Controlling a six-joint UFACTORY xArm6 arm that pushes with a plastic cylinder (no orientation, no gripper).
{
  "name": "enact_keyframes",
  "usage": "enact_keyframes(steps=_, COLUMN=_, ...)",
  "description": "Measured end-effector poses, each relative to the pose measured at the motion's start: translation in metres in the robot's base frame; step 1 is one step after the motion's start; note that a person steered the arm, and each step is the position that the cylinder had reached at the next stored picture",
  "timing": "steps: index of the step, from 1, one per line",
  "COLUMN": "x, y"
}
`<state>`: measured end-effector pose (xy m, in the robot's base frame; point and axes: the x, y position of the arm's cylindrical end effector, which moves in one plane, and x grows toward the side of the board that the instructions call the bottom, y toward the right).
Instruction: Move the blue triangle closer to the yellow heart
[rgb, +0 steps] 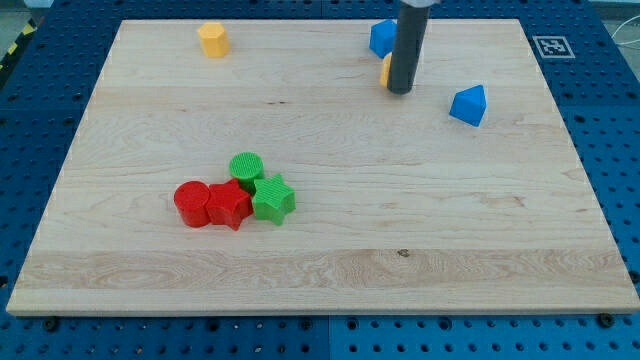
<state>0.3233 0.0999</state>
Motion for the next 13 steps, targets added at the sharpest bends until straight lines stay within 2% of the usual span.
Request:
enact_keyframes(steps=1, x=-0.023, y=-0.009)
enact_keyframes(steps=2, x=-0.025, y=-0.009)
enact_keyframes(steps=3, x=0.004, y=0.01)
enact_keyframes(steps=5, x=0.014, y=0.116)
enact_keyframes(steps=6, x=0.057, y=0.141)
enact_keyframes(steps=7, x=0.085, y=0.114)
enact_keyframes(steps=8, x=0.057, y=0.079)
enact_keyframes(steps=10, x=-0.002, y=0.062)
enact_keyframes(steps=13, x=-0.014, y=0.02)
